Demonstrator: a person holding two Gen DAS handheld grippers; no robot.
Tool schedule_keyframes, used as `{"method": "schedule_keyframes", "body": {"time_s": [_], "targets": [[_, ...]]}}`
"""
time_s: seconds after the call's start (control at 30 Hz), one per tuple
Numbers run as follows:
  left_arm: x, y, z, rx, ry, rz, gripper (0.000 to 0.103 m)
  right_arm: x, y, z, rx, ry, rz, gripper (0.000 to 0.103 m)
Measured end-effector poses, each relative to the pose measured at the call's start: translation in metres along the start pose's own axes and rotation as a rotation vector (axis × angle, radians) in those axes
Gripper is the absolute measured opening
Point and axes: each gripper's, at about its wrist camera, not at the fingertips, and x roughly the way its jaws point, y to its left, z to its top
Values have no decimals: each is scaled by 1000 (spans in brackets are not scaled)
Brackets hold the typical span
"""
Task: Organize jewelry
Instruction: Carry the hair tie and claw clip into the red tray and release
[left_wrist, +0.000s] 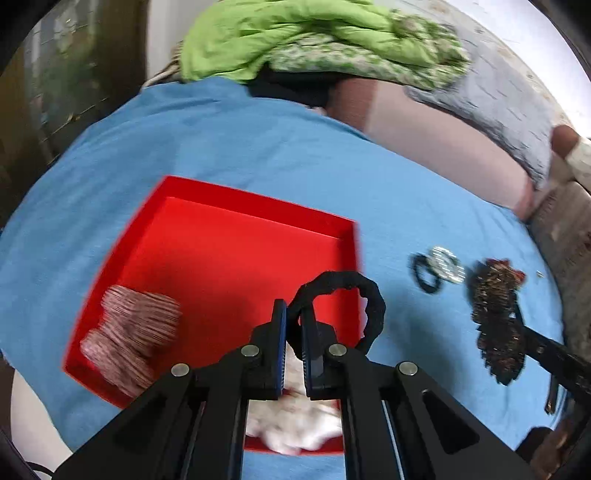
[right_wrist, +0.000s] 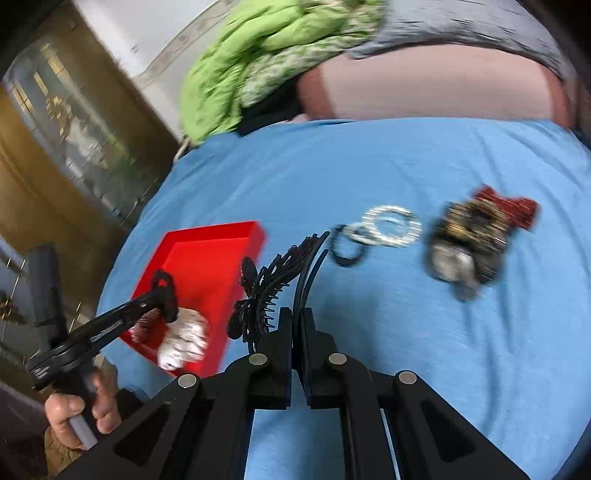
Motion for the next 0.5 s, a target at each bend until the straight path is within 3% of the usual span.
{"method": "schedule_keyframes", "body": {"time_s": [0.3, 0.5], "targets": [[48, 56, 39, 3, 50, 110, 7, 83, 69, 40, -95, 76, 59, 6], [80, 78, 64, 6, 77, 157, 7, 142, 85, 60, -98, 130, 45, 6]]}}
